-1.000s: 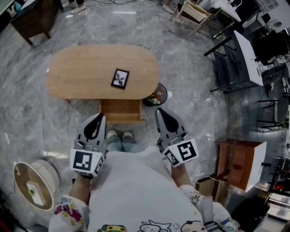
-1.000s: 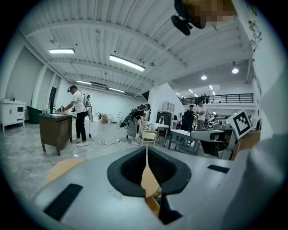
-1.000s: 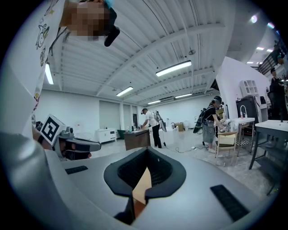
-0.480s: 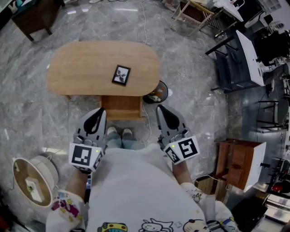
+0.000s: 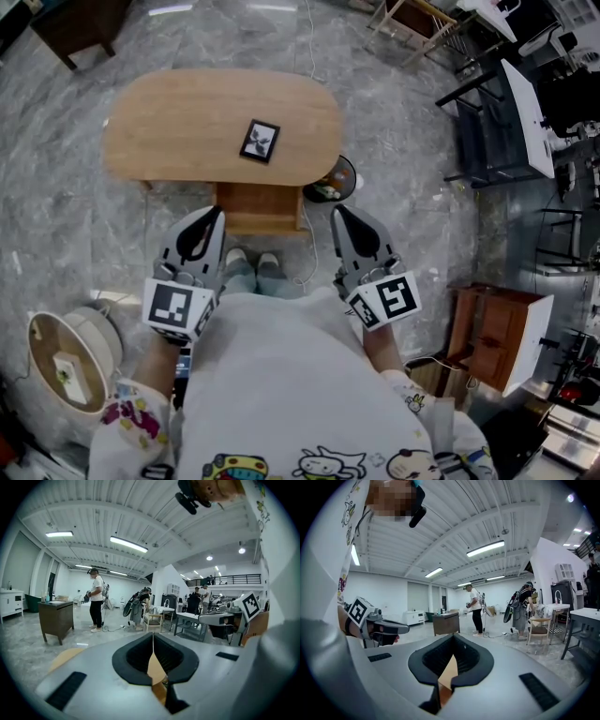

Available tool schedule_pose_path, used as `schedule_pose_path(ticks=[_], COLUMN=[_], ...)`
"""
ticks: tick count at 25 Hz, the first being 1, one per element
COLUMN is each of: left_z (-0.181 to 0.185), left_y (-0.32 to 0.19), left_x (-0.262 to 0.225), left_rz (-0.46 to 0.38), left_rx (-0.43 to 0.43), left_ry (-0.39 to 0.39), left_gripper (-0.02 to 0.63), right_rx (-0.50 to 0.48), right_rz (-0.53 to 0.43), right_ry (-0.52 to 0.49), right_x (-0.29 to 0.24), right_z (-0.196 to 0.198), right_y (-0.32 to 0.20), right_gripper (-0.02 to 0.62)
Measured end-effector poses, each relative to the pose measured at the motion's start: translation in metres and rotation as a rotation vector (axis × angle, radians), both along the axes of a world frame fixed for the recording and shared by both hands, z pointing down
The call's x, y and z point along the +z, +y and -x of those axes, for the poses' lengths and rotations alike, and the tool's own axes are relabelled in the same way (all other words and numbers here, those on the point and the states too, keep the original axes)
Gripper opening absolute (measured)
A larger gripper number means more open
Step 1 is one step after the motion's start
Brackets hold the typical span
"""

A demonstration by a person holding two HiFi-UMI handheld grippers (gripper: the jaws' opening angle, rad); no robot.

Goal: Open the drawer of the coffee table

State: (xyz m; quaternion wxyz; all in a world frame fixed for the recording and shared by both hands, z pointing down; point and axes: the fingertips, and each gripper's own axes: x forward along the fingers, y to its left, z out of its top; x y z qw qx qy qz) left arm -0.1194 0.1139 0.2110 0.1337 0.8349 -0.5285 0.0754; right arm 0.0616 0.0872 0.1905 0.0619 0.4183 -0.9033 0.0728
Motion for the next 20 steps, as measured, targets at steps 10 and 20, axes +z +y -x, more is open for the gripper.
schedule_pose_path(ticks=[10, 20], left_z=[-0.010, -0.013], left_y=[-0.003, -0.006], left_x=[0.002, 0.003], left_rz=[0.003, 0.001], left_rx=[0.020, 0.027], left_ry=[-0.017, -0.027], left_gripper=[0.008, 0.008], right_rx=[-0.008, -0.023], right_rz=[-0.002, 0.018], right_ry=[0.021, 0.030], right_x=[0.004, 0.012], right_z=[-0.002, 0.002], right_y=[-0.002, 0.001], right_gripper=[-0.002, -0.002])
